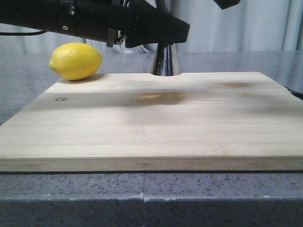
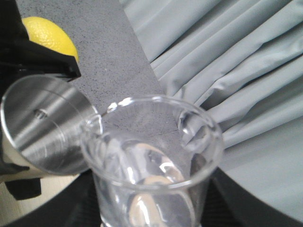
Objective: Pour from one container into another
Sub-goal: 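Tilt the beaker with the right gripper, pouring liquid into the jigger cup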
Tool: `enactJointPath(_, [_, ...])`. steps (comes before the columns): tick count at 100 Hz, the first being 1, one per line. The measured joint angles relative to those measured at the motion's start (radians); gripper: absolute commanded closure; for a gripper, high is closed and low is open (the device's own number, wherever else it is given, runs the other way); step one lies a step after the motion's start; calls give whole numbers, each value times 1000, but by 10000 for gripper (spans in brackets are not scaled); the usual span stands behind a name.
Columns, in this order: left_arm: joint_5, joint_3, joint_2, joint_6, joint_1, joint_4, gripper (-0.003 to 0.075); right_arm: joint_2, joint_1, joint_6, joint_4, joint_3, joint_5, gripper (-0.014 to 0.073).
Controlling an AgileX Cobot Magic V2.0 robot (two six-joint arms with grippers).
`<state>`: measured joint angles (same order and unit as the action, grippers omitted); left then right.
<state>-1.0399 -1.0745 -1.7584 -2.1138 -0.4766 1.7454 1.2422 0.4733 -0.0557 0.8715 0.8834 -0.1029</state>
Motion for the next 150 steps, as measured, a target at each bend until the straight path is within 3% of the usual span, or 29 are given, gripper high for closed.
enactJointPath(84, [-23, -2, 0, 2, 0, -53, 661, 0, 0, 0, 213, 0, -26, 282])
enactJointPath(150, [-25, -2, 0, 4, 0, -56, 661, 0, 0, 0, 304, 0, -30, 282])
